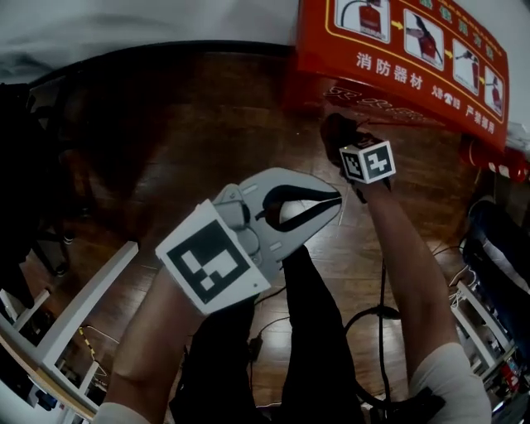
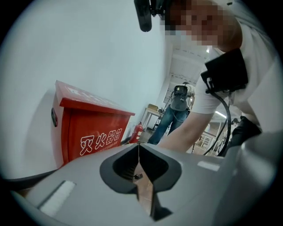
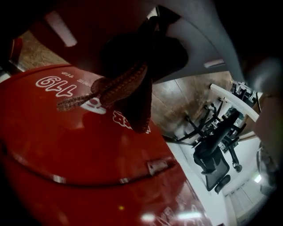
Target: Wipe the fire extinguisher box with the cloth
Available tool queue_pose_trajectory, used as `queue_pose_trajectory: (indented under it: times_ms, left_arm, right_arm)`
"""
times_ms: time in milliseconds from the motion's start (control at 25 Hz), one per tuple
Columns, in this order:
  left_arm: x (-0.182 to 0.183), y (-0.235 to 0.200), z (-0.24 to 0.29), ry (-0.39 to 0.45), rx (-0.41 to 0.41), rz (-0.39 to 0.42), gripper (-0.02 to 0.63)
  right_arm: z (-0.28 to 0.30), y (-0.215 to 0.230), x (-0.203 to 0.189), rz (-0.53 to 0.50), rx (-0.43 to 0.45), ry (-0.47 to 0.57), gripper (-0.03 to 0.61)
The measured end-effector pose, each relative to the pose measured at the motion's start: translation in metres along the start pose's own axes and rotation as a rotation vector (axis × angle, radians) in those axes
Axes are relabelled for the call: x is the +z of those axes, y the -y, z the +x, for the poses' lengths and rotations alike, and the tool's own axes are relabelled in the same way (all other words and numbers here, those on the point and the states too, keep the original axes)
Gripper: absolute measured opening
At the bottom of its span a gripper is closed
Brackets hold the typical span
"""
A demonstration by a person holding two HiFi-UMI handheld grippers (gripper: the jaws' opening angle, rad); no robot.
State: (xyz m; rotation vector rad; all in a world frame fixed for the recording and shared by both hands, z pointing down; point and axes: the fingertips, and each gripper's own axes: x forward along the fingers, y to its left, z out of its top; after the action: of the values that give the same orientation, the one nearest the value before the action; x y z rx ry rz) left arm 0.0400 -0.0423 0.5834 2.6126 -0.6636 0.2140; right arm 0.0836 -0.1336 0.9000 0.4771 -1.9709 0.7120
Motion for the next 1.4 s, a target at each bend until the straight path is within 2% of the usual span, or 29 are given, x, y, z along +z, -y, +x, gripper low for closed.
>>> queue_pose_trajectory:
  times_ms: [240,360,600,720,920,1120,1400]
  left_arm:
    - [0.041,0.016,-0.030,0.029,0.026,0.012,0.005]
    - [0.065,0.027,-0.049,0.038,0.040,0.025,0.005]
    - [0.097,0.043,-0.083,0.050,0.066,0.043,0.005]
    - [0.099,0.045,-0.095,0.048,0.077,0.039,0.005]
    - [0.089,0.037,-0.106,0.064,0.098,0.026,0.005]
    - [0.068,0.026,-0.112,0.087,0.124,-0.002,0.005]
    - [0.040,0.006,-0.109,0.102,0.142,-0.040,0.005]
  right_arm:
    - [-0.097,-0.076,0.064,-0.120,0.032,0.115,0.051]
    - [-0.143,-0.113,0.097,-0.134,0.045,0.172,0.051]
    - [-0.184,-0.137,0.143,-0.135,0.017,0.245,0.051]
    - [-0.179,-0.132,0.151,-0.102,0.008,0.244,0.051]
    - [-0.139,-0.111,0.145,-0.067,-0.015,0.216,0.051]
    - [-0.086,-0.092,0.125,-0.044,-0.026,0.203,0.051]
    - [-0.006,-0.062,0.091,-0.035,-0.051,0.117,0.051]
